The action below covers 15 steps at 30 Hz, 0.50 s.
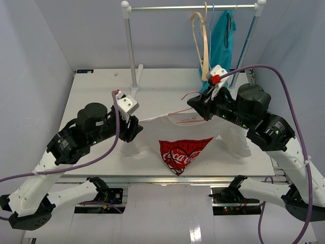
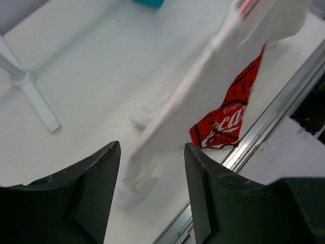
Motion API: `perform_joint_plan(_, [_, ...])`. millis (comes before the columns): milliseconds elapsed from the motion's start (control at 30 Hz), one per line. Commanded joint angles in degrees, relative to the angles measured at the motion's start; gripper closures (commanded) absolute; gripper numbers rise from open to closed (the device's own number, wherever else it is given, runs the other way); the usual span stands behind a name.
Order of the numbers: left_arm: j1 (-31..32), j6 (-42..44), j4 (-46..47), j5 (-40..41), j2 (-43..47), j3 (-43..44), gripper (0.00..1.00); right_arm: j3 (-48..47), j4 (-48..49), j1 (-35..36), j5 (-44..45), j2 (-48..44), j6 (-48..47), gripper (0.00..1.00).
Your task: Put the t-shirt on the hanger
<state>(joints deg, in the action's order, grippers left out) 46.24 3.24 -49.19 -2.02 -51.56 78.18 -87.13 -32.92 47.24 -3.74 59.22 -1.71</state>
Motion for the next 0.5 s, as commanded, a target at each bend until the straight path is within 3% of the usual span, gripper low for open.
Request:
perform_joint_plan(0, [-0.04, 3.5, 5.22, -15.79, -2.93, 3.85, 0.35, 2.85, 8.26, -0.13, -10.47, 0.69, 0.23, 0.92])
perform_joint_plan(267, [-0.01, 6.0, 6.24, -26.49, -10.95, 3.66, 0.35, 5.99, 13.16, -0.13, -13.8, 1.39, 4.1, 0.92])
perform_joint_plan(467, [-0.01, 6.42, 8.13, -26.66, -11.81, 1.57, 0.39, 7.48, 15.32, -0.05, -13.74, 1.6, 5.57, 0.92])
